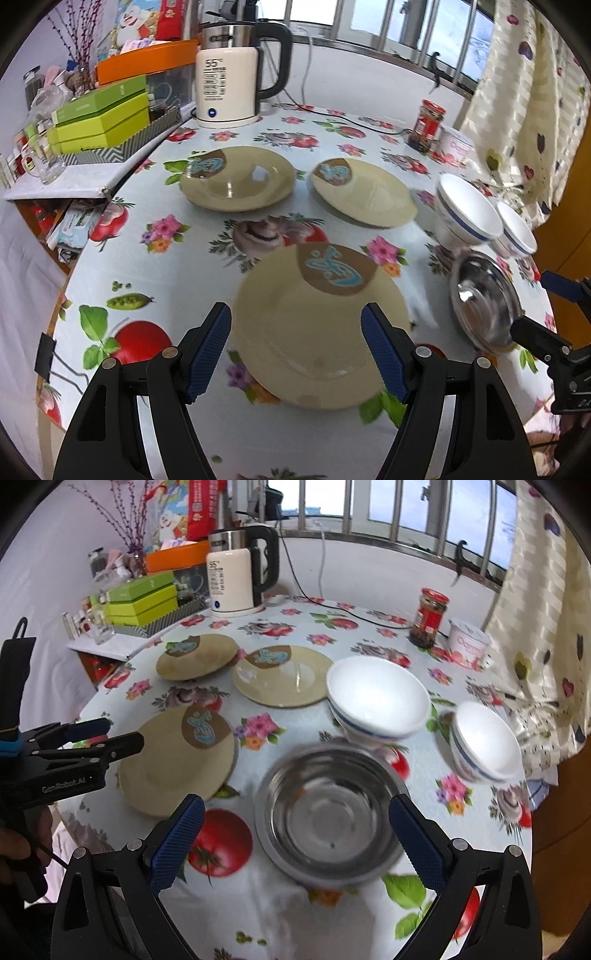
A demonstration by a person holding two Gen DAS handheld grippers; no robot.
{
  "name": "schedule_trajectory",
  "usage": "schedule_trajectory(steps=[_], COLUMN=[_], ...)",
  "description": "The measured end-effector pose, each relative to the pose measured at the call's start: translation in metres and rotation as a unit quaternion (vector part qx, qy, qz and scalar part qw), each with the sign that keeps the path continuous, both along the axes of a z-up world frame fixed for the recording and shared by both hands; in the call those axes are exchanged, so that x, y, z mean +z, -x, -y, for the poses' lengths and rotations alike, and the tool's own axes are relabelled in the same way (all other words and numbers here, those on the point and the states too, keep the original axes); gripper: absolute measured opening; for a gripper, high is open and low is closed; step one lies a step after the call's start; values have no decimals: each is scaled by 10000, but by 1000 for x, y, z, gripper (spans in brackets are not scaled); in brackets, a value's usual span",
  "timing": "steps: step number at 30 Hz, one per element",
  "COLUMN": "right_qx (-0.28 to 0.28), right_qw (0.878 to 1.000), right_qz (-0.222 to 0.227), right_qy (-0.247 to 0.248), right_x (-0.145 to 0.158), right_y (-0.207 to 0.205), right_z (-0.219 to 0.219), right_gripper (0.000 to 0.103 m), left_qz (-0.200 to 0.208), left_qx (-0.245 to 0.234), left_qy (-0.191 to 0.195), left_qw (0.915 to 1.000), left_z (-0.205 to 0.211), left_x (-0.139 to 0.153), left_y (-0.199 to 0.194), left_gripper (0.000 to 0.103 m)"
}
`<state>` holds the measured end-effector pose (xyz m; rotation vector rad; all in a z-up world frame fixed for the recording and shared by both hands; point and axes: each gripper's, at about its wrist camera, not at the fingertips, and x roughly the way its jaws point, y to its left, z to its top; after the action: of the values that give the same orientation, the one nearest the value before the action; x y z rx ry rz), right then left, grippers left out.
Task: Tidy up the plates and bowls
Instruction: 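Move the left gripper to the rim of the large beige plate and close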
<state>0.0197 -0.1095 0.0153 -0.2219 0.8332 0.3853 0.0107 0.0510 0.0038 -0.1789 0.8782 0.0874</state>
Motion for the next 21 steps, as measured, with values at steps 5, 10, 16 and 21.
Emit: schedule_trajectory(steps=[5,10,16,21], right_qx=[165,372,611,679], right_qw=[9999,9993,9981,9976], right_qz=[-7,-1,28,-80], right_qy=[-9,-40,-58,-89], right_x=[2,5,9,8], right_y=[-17,-30,-49,-70], right_z=[-18,-39,-68,-87], right_gripper=[101,101,99,91], left_qz=[-20,9,53,91], left_qx=[219,408,541,629], left_qy=[43,131,235,272], left_qw=[9997,9991,9982,9976], left_z=[-20,-40,-62,-78], left_x=[-2,-3,-1,-2], left_y=[-8,-16,-29,-42], left_gripper=[67,67,59,55])
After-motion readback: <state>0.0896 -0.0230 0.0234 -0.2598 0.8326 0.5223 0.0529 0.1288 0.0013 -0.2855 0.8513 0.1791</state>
